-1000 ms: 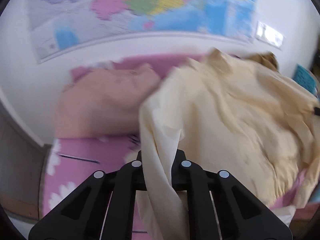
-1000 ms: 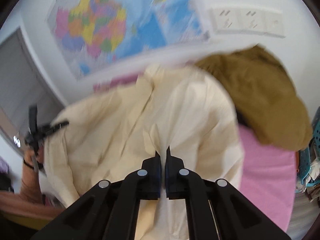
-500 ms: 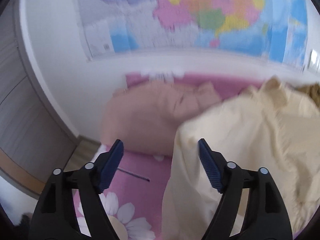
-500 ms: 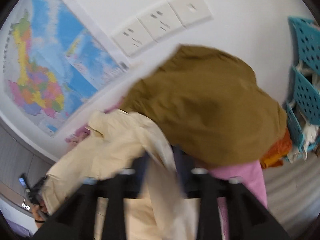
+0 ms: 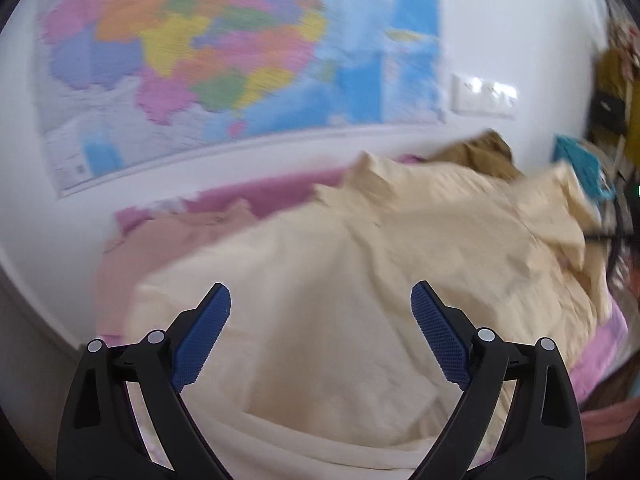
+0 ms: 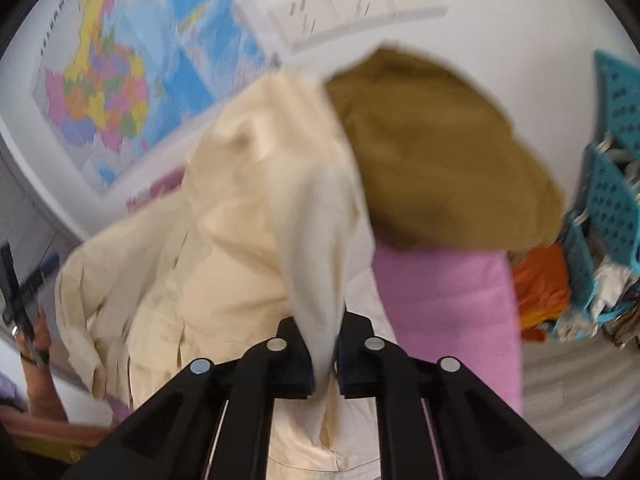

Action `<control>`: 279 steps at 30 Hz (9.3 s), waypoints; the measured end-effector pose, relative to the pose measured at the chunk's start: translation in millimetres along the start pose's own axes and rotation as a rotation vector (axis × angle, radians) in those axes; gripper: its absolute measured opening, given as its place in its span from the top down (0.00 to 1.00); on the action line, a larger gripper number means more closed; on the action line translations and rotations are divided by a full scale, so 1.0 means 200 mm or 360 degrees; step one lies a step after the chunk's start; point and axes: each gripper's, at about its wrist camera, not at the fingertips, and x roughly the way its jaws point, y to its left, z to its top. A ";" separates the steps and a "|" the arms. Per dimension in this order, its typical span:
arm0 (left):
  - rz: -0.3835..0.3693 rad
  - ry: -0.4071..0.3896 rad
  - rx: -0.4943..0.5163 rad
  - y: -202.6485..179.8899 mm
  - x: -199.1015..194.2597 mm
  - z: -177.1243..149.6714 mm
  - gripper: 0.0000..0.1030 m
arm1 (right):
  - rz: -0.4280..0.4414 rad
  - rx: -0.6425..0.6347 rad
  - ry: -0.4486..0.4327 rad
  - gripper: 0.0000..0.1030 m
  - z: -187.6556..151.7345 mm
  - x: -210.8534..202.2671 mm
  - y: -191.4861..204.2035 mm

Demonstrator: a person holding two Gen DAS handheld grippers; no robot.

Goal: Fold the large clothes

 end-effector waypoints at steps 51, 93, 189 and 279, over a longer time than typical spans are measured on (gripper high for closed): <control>-0.0087 0.0063 0.0038 -0.10 -0.16 -0.94 0.66 | -0.0235 -0.0773 -0.0076 0.38 -0.63 0.07 0.87; 0.0270 -0.0334 -0.0225 0.05 -0.54 -0.62 0.75 | -0.0238 -0.0885 -0.0575 0.88 -0.39 -0.41 1.13; -0.0610 0.0208 0.0430 -0.78 0.61 0.13 0.14 | -0.0385 0.0442 -0.0077 0.06 -0.43 -0.08 -0.47; -0.0560 0.0556 -0.0185 0.03 0.65 -0.07 0.09 | -0.0116 -0.0312 0.0221 0.35 0.28 0.59 0.62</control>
